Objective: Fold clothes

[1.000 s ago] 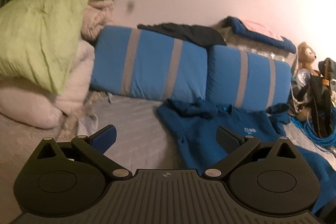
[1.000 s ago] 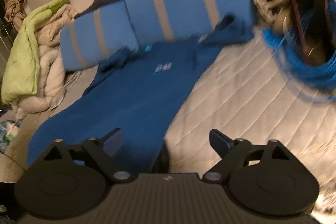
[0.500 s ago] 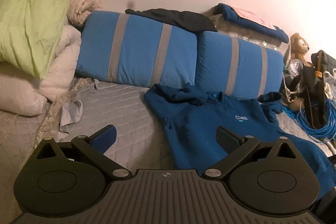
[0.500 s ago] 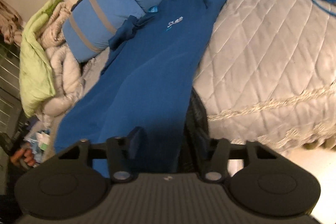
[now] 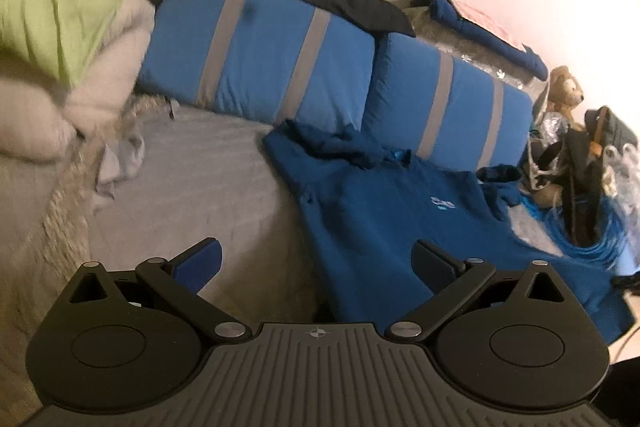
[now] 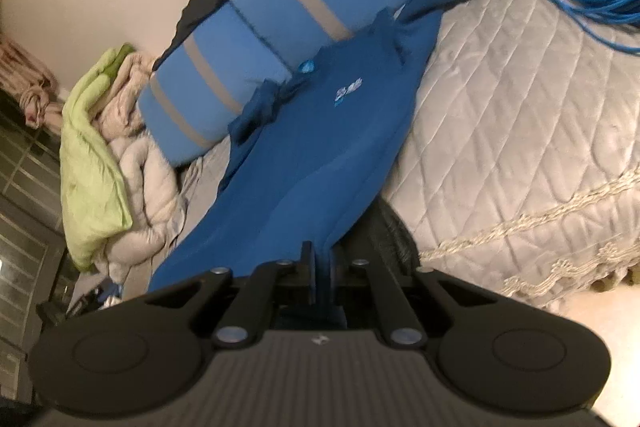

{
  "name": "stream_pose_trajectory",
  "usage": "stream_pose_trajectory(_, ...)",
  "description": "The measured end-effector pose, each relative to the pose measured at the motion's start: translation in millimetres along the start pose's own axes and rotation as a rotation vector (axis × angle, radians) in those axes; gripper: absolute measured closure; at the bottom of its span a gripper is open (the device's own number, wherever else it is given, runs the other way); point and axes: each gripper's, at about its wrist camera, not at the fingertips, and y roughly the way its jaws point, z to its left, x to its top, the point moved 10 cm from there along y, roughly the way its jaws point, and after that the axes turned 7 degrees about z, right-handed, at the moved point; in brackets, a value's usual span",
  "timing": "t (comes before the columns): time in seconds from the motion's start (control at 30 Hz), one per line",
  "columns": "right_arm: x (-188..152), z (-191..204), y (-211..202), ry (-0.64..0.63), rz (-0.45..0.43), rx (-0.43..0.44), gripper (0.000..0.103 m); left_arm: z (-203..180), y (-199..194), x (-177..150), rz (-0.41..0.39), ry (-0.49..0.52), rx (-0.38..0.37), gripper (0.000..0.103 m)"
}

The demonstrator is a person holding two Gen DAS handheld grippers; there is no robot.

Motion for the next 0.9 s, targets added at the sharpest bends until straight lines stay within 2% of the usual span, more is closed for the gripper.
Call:
stream_pose_trajectory(0.27,-5,-23,9,0.035,0.03,-0.025,0.096,-1,23,-34,0.18,-0.218,-0.233,0.002)
stream_pose_trajectory(0.37,-9,-30,14,0.042,0.043,-0.039,0.089,-6,34,-46,0.228,-0.24,-0.274,0.017)
stream_pose_trajectory(0.43,-9,-33,14,0.043,0.04,-0.043,0.084,-7,40,-52,0.253,-0.261,-0.304,0.036)
stream_pose_trajectory(0.47,-9,-35,14,0.044,0.038,-0.042,0.072,-7,43,-54,0.264,-0.274,-0.316,0.049)
stream_pose_trajectory(0.5,-9,-36,14,0.044,0.034,-0.044,0.057,-6,46,-56,0.273,-0.29,-0.324,0.053)
stream_pose_trajectory(0.53,-8,-38,13,0.042,0.03,-0.049,0.052,-5,49,-58,0.28,-0.306,-0.331,0.055)
stream_pose_trajectory(0.57,-8,-40,13,0.044,0.027,-0.046,0.042,-3,50,-59,0.282,-0.321,-0.337,0.062)
stream_pose_trajectory(0.6,-8,-43,13,0.048,0.023,-0.037,0.034,-1,52,-60,0.284,-0.337,-0.343,0.065)
stream_pose_trajectory(0.67,-8,-49,13,0.06,0.019,-0.016,0.028,0,52,-59,0.284,-0.36,-0.352,0.07)
stream_pose_trajectory(0.8,-12,-59,21,0.116,0.03,0.054,0.027,2,47,-55,0.278,-0.384,-0.36,0.093)
stream_pose_trajectory(0.9,-19,-54,30,0.115,0.055,0.118,0.029,-2,41,-51,0.261,-0.349,-0.348,0.095)
